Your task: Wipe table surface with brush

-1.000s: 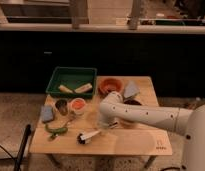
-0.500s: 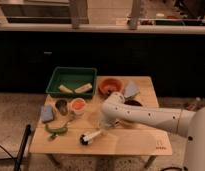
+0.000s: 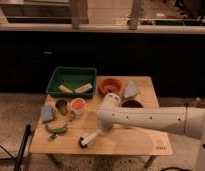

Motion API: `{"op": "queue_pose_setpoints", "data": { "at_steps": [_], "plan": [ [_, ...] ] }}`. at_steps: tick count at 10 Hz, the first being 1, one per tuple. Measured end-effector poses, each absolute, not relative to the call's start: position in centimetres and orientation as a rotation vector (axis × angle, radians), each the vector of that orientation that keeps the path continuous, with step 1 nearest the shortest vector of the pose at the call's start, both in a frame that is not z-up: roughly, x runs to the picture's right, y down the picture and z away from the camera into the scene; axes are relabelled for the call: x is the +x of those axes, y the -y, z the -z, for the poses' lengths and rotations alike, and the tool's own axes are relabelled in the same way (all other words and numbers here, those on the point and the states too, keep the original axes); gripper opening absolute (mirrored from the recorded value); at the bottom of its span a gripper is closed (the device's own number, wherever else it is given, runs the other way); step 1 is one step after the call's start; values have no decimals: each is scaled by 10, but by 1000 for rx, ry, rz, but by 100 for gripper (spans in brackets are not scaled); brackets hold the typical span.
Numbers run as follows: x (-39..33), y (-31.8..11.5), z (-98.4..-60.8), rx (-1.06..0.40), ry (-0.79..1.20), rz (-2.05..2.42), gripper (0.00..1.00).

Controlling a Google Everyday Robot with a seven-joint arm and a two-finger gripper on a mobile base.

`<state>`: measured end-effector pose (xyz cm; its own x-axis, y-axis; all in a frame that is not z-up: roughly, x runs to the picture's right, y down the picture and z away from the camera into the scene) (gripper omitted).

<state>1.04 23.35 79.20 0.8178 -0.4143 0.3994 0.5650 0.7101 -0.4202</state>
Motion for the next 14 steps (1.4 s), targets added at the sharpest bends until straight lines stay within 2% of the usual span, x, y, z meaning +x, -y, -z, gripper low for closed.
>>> {"op": "queue_pose_setpoints", "data": {
  "at_steps": [8, 14],
  "plan": [
    [-20, -231, -791, -509, 158, 619, 0],
    [1, -220, -805, -528, 90, 576, 0]
  ]
}}
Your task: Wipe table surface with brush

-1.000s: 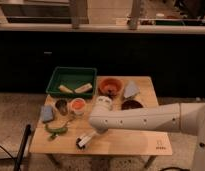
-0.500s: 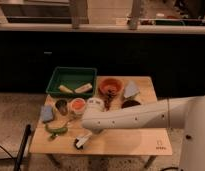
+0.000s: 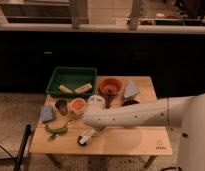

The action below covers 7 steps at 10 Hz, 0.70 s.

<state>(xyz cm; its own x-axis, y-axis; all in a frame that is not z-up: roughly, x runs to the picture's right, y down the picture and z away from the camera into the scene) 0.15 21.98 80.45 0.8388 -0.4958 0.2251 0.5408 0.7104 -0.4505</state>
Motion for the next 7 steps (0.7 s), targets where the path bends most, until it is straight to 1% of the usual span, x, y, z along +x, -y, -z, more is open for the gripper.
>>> {"op": "queue_pose_setpoints", "data": {
  "at_steps": [4, 7],
  "plan": [
    [10, -195, -814, -515, 56, 543, 0],
    [-13, -189, -818, -510, 72, 576, 0]
  ]
}}
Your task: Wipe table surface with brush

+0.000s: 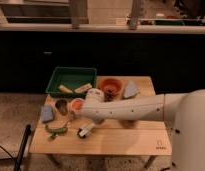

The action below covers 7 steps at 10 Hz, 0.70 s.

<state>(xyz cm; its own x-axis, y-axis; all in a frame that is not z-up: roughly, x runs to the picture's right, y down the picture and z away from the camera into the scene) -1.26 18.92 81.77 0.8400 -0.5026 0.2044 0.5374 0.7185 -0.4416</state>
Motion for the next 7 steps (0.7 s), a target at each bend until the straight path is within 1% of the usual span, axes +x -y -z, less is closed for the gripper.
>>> {"op": "queue_pose_setpoints", "data": {
  "at_steps": [3, 7],
  "plan": [
    [-26, -200, -809, -512, 115, 635, 0],
    [2, -221, -788, -529, 143, 667, 0]
  ]
}}
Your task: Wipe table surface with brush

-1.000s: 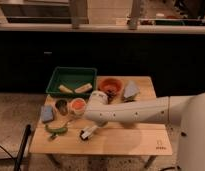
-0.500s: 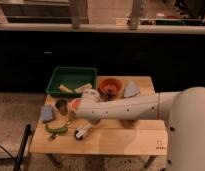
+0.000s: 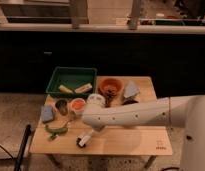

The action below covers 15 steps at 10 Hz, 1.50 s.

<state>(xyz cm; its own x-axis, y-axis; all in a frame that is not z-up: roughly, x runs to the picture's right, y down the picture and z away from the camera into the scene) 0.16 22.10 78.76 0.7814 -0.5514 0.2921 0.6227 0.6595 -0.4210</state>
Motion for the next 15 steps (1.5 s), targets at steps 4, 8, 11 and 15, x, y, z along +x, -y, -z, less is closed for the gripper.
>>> {"op": "queue_pose_setpoints", "data": {
  "at_steps": [4, 8, 11, 15],
  "plan": [
    [38, -215, -804, -547, 69, 592, 0],
    [28, -184, -824, -509, 29, 513, 0],
    [-13, -186, -825, -502, 61, 568, 0],
    [-29, -219, -807, -519, 125, 702, 0]
  ]
}}
